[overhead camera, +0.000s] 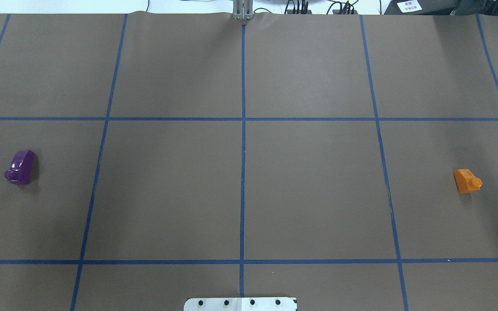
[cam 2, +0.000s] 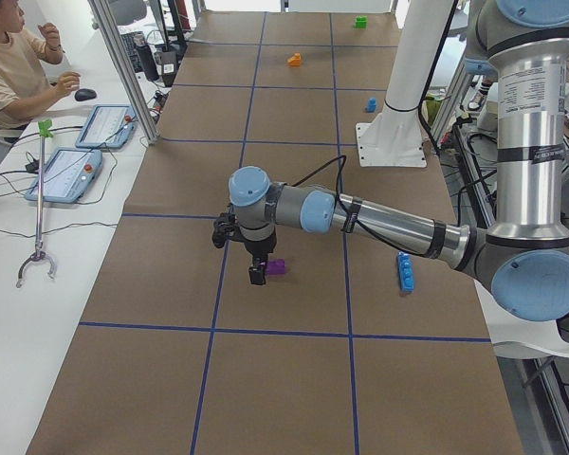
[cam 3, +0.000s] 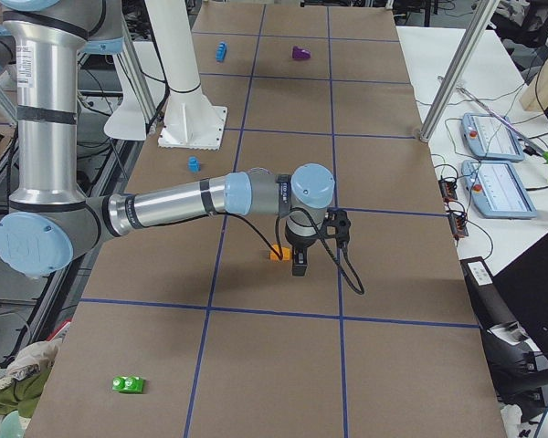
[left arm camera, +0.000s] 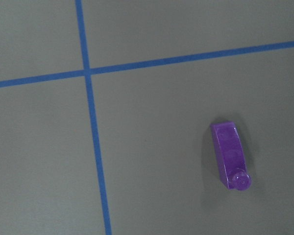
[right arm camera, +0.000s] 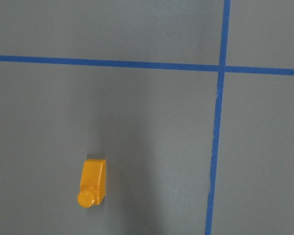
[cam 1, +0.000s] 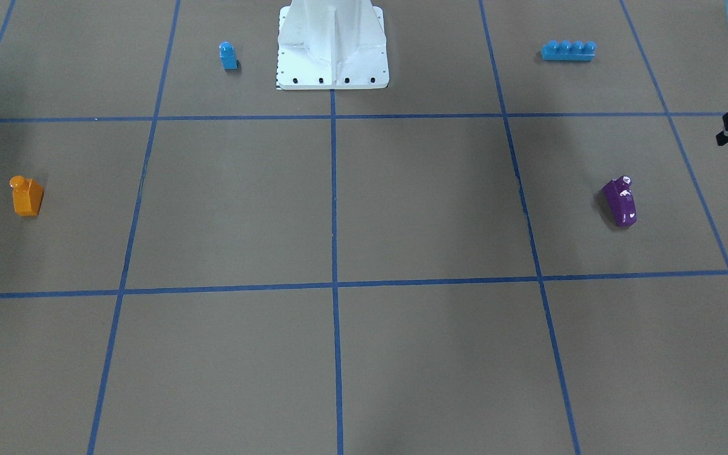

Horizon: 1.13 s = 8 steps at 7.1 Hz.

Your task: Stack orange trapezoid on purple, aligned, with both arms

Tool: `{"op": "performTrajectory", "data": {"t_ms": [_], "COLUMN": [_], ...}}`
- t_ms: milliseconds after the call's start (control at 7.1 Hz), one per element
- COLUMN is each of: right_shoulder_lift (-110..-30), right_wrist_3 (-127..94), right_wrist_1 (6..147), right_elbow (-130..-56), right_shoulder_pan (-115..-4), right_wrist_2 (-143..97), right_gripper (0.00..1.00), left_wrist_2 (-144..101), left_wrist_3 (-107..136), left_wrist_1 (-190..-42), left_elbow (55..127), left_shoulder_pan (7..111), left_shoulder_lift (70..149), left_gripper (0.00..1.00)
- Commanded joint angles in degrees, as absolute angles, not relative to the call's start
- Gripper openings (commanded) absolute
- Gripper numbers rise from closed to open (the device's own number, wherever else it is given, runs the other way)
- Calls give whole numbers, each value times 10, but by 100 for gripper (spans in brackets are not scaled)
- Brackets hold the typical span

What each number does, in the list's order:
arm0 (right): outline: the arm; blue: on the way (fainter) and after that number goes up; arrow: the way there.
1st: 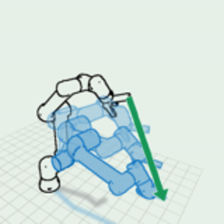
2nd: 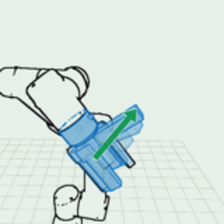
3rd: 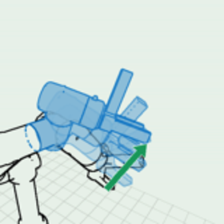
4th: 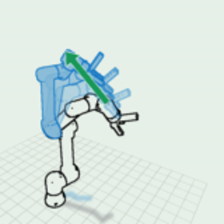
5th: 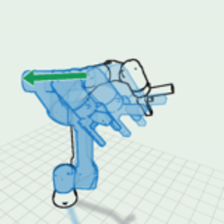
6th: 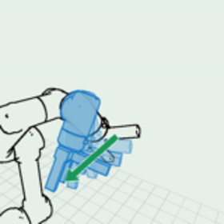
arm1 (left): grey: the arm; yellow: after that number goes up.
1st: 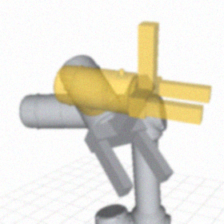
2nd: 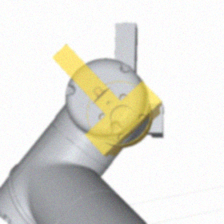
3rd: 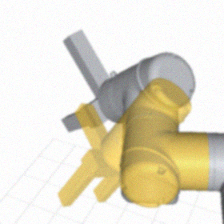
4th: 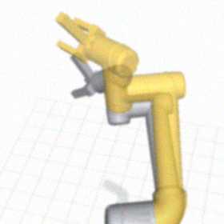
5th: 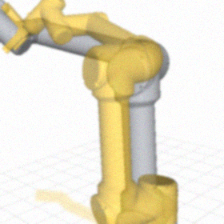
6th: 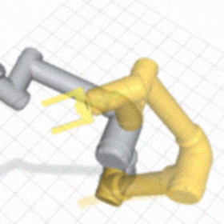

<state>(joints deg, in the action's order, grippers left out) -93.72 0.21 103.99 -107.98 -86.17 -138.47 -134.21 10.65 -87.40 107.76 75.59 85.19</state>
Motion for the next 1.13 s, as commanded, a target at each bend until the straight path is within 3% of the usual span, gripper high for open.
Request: {"op": "performTrajectory", "data": {"t_ms": [0,282,845,986], "right_shoulder_lift": [-931,-933,-934,-934], "right_wrist_3": [2,6,6,7], "right_wrist_1": [1040,1039,1031,1031], "right_elbow": [-1076,-1077,-1074,-1074], "right_shoulder_pan": [-845,-843,-829,-829], "right_wrist_2": [-1385,-1385,-1384,-1384], "right_gripper": [100,100,100,100], "left_wrist_2": [-1339,-1338,-1316,-1315], "left_wrist_3": [288,390,398,401], "left_wrist_1": [-1012,-1107,-1111,-1110], "left_elbow": [1023,963,915,906], "left_shoulder_pan": [673,622,560,556], "left_shoulder_lift": [858,879,904,910], "left_gripper": [100,100,100,82]}}
